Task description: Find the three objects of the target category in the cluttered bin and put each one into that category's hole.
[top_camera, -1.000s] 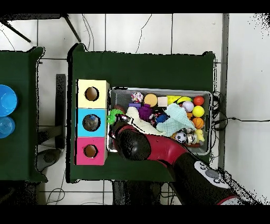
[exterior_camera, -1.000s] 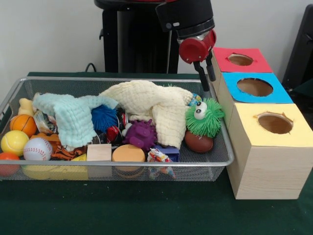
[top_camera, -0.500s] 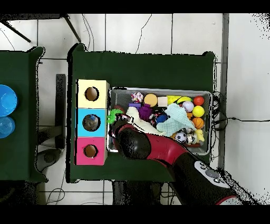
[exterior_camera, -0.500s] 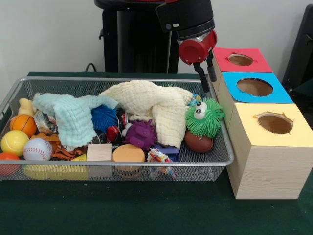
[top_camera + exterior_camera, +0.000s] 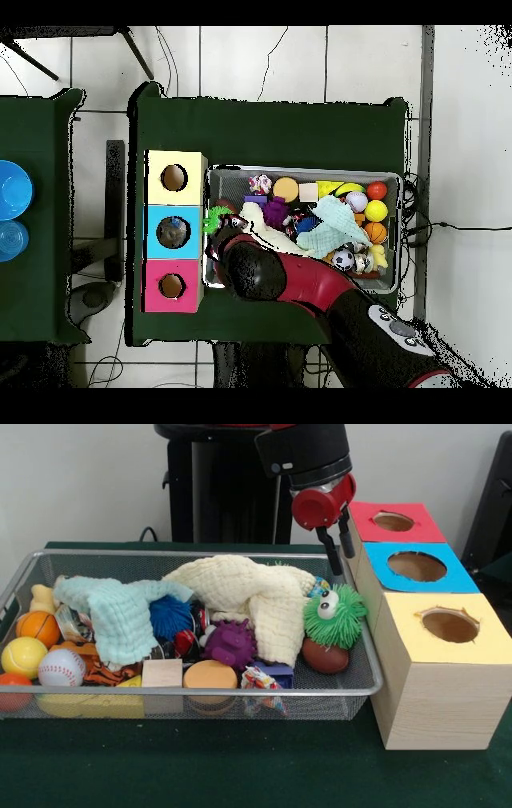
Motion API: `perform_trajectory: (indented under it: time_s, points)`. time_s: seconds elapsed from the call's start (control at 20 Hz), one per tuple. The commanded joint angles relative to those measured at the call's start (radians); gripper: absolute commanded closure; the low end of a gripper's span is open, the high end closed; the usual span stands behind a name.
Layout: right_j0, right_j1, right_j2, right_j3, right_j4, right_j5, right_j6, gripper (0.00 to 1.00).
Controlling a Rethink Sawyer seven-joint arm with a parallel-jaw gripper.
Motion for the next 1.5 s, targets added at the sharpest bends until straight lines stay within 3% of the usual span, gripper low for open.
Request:
perform_trajectory:
  time_s: [0.05, 0.5, 0.8, 1.5]
  points:
    - [0.003, 0.033, -0.037, -0.028, 0.058, -0.016, 0.345, 0.0]
    - [-0.002, 0.026, -0.03, -0.023, 0.066, -0.016, 0.353, 0.0]
    - [-0.042, -0.008, -0.005, -0.015, 0.074, 0.074, 0.316, 0.0]
    - [0.015, -0.012, -0.085, -0.04, 0.086, 0.102, 0.302, 0.0]
